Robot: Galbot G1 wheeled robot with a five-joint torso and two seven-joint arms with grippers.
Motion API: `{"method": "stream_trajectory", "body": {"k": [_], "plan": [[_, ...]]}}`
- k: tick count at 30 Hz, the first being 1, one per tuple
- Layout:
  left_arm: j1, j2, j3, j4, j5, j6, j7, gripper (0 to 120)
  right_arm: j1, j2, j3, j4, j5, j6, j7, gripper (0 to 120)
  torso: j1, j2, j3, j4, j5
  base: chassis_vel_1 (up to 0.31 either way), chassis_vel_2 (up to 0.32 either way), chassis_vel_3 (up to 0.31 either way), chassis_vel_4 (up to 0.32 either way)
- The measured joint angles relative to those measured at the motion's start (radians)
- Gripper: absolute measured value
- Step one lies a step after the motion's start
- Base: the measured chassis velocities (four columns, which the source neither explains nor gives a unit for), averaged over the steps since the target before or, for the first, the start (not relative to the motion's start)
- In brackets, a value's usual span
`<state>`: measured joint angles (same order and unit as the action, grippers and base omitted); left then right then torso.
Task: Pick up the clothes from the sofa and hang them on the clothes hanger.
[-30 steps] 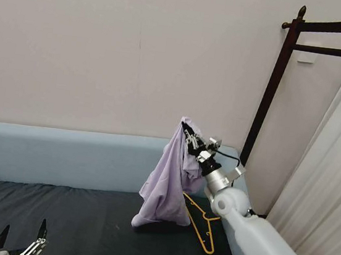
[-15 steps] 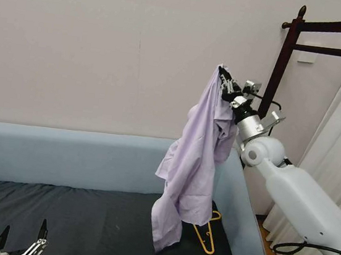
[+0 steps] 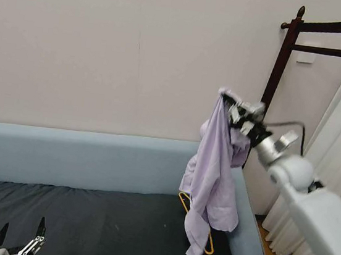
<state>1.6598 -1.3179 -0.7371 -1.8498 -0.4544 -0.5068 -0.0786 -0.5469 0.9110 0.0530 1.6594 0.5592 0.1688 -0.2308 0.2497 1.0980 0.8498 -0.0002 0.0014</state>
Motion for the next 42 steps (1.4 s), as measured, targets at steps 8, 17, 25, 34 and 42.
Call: {"method": "stream_trajectory", "body": {"k": [8, 17, 25, 34, 42], "plan": [[-0.001, 0.012, -0.022, 0.014, -0.019, 0.003, -0.002, 100, -0.402, 0.262, -0.029, -0.178, -0.286, 0.083, 0.057, 0, 0.0, 0.0, 0.0, -0.0002, -0.0005, 0.0, 0.0, 0.0, 0.0], [-0.016, 0.01, -0.019, 0.032, -0.025, 0.011, -0.001, 100, -0.527, 0.472, -0.204, -0.297, -0.182, 0.011, 0.3, 7, 0.0, 0.0, 0.0, 0.0002, -0.0008, 0.0, 0.0, 0.0, 0.0], [-0.03, 0.02, -0.032, 0.054, -0.034, 0.027, -0.001, 100, -0.578, 0.48, -0.263, -0.12, 0.17, -0.203, 0.337, 34, 0.0, 0.0, 0.0, 0.0005, -0.0008, 0.0, 0.0, 0.0, 0.0], [-0.028, 0.013, -0.04, 0.047, -0.035, 0.031, -0.002, 100, -0.58, 0.383, -0.269, 0.036, 0.341, -0.338, 0.441, 65, 0.0, 0.0, 0.0, -0.0003, -0.0001, 0.0, 0.0, 0.0, 0.0], [-0.013, 0.006, -0.055, 0.032, -0.027, 0.028, -0.001, 100, -0.437, 0.299, -0.131, -0.152, 0.027, -0.28, 0.113, 95, 0.0, 0.0, 0.0, -0.0002, 0.0, 0.0, 0.0, 0.0, 0.0]]}}
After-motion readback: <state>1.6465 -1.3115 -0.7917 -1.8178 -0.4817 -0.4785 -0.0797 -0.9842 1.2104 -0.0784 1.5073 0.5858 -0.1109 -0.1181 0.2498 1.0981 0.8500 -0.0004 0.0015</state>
